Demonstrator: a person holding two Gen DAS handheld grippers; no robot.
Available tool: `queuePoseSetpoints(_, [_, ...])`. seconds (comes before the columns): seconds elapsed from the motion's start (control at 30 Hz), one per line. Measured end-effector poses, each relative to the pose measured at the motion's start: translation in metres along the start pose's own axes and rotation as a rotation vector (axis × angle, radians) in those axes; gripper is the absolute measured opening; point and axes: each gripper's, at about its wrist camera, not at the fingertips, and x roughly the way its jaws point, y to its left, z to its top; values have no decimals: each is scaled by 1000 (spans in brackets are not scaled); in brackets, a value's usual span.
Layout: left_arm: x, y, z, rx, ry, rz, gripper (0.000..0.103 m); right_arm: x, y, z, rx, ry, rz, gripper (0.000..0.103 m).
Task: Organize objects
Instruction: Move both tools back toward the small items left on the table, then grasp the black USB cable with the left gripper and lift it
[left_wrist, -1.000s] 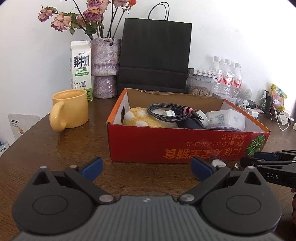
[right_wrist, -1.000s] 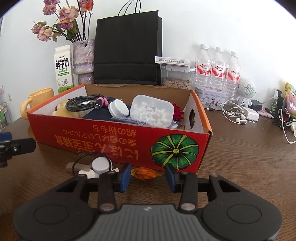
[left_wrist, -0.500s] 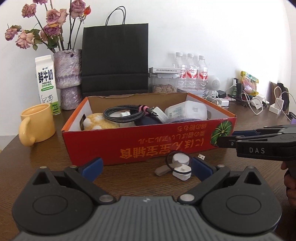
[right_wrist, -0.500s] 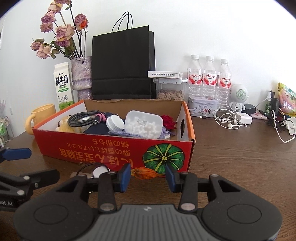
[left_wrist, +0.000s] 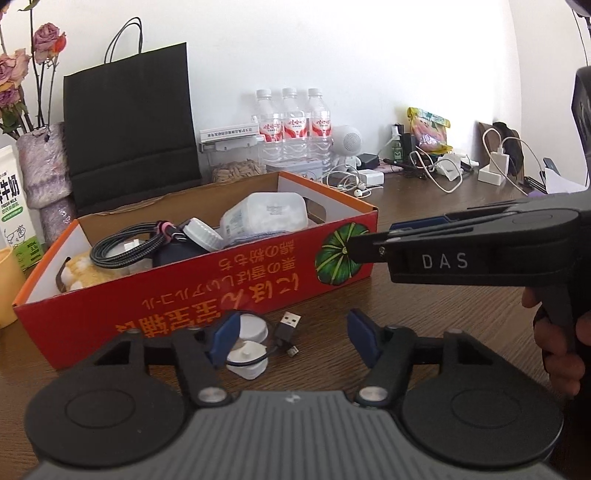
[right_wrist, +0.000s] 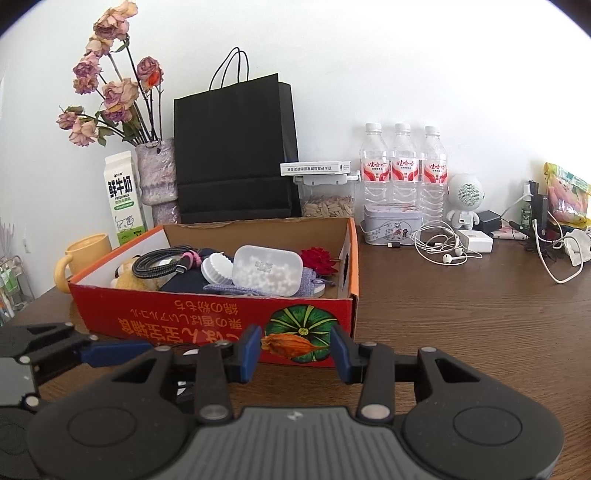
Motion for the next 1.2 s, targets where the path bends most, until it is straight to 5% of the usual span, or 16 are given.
queuePoseSetpoints(0.23, [21,-9,6,1,52,35,44,-7,-10,2,13,-23,1,40])
queuePoseSetpoints(0.5, [38,-9,6,-25,136,63,34,-12,-9,3,3,-34,19,40])
queuePoseSetpoints(0.77, [39,-11,6,-42,141,40,16,-13,-6,2,-4,-35,23,40])
queuePoseSetpoints(1.2, [32,-12,7,-46,101,57,16,-13,-2,1,-19,-34,20,40])
